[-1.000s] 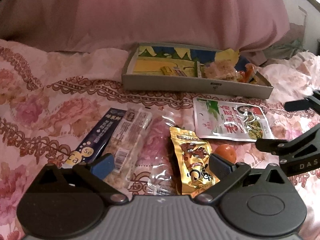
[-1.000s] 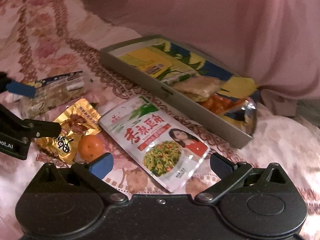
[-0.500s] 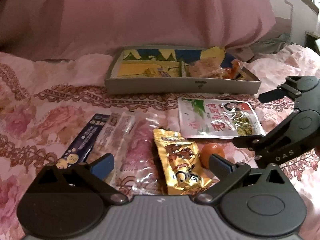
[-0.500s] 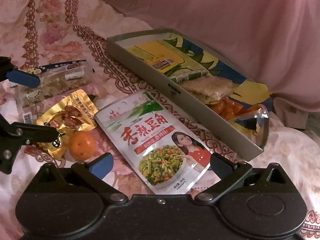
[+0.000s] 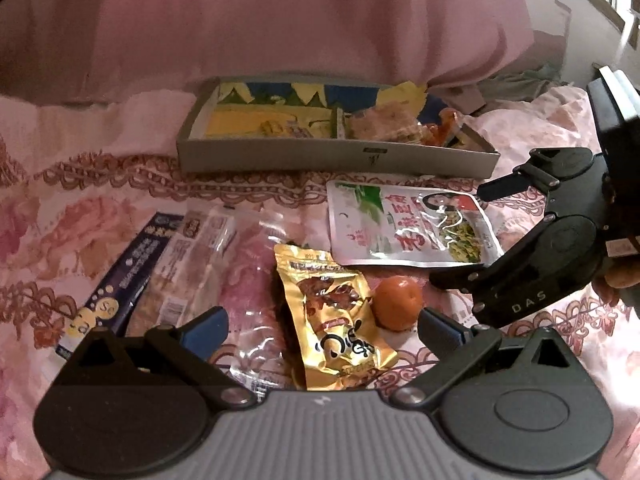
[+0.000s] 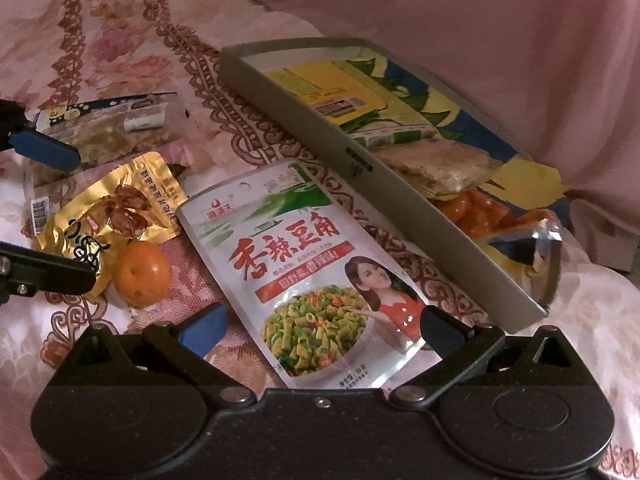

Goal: Organize snacks
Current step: 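Lower the right tool onto the green-bean snack bag while the left tool approaches the gold jerky pouch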

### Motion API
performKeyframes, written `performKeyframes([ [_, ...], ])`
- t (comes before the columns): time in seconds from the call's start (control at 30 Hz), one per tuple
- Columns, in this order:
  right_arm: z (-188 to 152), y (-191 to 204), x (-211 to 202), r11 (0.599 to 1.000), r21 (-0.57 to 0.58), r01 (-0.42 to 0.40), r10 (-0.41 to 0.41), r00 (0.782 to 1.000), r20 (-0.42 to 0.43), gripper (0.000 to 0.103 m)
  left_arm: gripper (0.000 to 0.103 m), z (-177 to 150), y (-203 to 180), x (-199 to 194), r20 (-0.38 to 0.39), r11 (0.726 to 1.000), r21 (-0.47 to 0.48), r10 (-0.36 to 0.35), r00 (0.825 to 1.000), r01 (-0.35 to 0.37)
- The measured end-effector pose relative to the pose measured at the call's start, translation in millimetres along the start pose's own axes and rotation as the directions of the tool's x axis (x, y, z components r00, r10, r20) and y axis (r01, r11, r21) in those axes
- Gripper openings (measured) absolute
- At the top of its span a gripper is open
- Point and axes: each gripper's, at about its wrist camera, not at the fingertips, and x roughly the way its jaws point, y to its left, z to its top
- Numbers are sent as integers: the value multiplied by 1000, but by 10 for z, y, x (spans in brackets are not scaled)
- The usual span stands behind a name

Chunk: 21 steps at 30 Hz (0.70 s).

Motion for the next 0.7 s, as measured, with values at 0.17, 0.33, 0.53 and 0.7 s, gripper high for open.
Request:
performKeyframes([
  [0.17, 62, -71, 101, 998, -36, -52, 52, 999, 6, 102, 103, 8, 59, 56, -33, 999, -44, -14, 999, 12],
  [0.33, 100, -120, 159, 993, -68, -98, 99, 995, 15, 102, 103, -13, 74, 90, -56, 998, -52, -31, 998, 28],
  [0.53, 158, -166, 237, 977, -137, -161, 165, 986, 19, 102, 103, -19, 61, 111, -60, 999, -44, -25, 998, 22],
  [0.7, 224, -218, 342, 962, -149, -228, 234, 972, 24, 102, 103, -25, 30, 123, -60, 1000, -26, -17, 998, 15],
])
